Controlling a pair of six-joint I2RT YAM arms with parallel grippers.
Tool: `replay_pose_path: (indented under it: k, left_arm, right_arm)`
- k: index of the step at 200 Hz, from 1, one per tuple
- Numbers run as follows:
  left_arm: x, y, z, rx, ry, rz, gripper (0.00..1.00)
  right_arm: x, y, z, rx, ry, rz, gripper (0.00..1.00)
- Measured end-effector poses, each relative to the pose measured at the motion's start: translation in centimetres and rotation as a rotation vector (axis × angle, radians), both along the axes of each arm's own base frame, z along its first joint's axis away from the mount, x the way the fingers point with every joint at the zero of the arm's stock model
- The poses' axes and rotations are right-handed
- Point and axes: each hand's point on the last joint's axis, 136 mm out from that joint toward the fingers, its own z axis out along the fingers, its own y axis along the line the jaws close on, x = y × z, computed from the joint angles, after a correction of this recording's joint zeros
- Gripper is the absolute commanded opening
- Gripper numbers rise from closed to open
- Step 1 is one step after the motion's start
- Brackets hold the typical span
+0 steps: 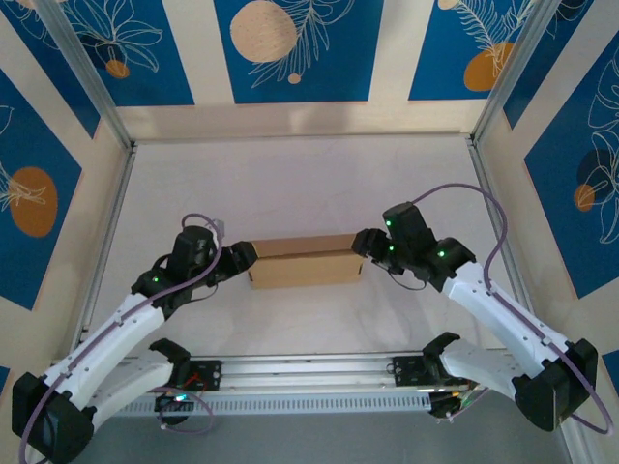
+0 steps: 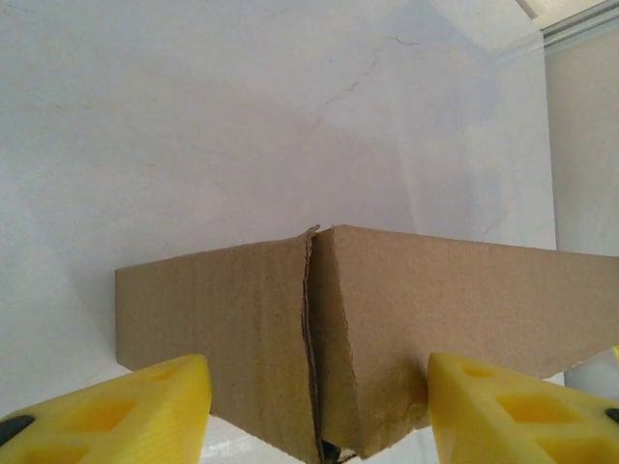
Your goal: Fold the paper box
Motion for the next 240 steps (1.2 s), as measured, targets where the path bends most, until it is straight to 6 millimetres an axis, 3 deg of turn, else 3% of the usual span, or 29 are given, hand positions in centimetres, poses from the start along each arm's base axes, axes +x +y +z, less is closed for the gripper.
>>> replay_pose_path:
  k: [56,83,112,158,240]
  left_arm:
    - [0.2,-0.1,-0.2,0.005,0.008,0.0,0.59]
    - [0.2,-0.1,-0.1,0.008,0.008,-0.002,0.59]
    - [0.1,0.0,-0.3,0.015,0.018,-0.001,0.59]
    - [0.1,0.2,-0.3,0.035,0.025,0.003,0.6]
    - [0.5,1.8,1.2,0.086,0.0,0.014,0.45]
  right_arm:
    - [1.4,-1.8,1.2,0.013,-0.032,-0.012,0.57]
    - [1.6,-1.2,0.2,0.012,0.002,0.019,0.54]
    - [1.5,-0.8,-2.1,0.001,0.043,0.036,0.46]
    - [1.8,-0.5,-1.9,0.017,-0.006,0.028,0.36]
    - [2.1,-0.4,-1.7,0.023,-0.018,0.029,0.33]
